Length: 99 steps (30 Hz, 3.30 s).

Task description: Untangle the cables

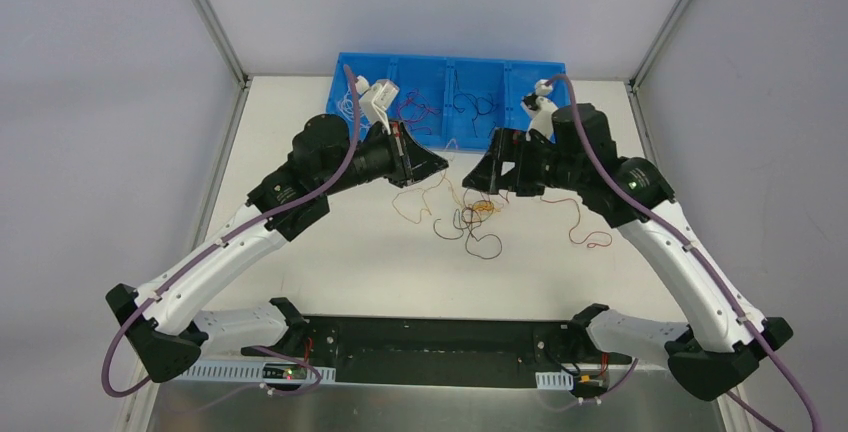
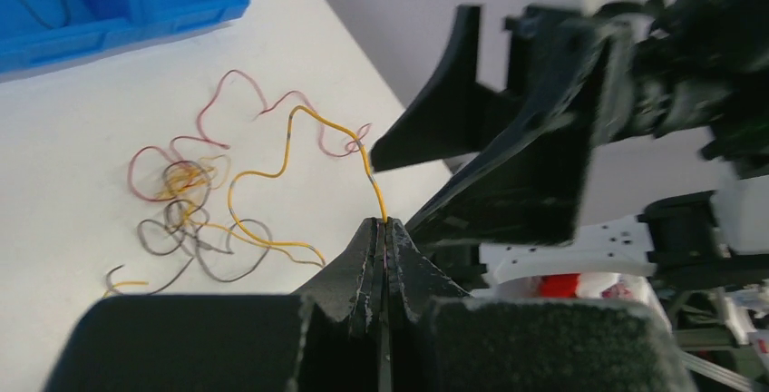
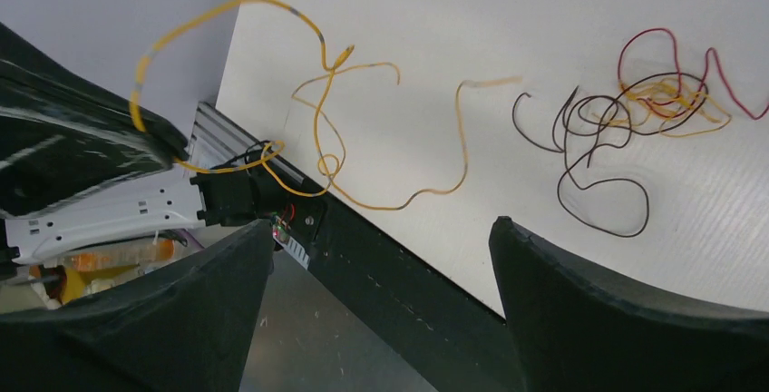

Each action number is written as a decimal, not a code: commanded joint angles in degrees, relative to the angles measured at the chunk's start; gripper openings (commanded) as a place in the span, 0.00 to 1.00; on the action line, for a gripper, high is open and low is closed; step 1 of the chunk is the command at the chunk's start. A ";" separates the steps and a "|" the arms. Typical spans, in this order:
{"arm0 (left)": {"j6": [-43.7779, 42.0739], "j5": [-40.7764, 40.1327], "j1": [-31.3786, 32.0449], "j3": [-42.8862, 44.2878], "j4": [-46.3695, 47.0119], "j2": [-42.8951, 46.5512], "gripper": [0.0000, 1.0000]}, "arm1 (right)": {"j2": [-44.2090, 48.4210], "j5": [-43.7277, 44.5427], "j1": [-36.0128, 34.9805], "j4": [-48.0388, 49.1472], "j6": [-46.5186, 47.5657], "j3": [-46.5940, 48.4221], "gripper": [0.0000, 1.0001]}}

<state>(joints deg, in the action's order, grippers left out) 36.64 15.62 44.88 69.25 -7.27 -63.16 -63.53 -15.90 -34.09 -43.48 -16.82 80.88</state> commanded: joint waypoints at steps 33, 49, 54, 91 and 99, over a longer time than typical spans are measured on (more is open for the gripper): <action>28.66 -3.65 -0.41 -7.80 26.34 0.22 0.00 | -3.12 18.95 -13.70 17.55 4.85 2.39 0.86; 38.68 -5.98 -0.41 -11.36 33.95 0.59 0.00 | -4.79 26.27 -14.75 20.30 6.58 0.16 0.56; 39.30 -5.52 -0.46 -11.13 33.90 0.84 0.00 | -5.89 28.60 -14.76 17.87 6.78 0.73 0.77; 8.69 -30.27 -1.11 -7.21 -2.58 9.73 0.99 | -27.98 27.97 21.38 13.67 4.55 15.15 0.00; 2.96 -34.76 -1.11 -9.54 -2.81 9.82 0.99 | -48.06 26.02 24.15 13.15 4.91 35.51 0.00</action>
<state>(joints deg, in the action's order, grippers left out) 44.21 -15.57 44.14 60.36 -10.33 -54.00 -105.41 11.84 -10.66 -31.46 -11.94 105.91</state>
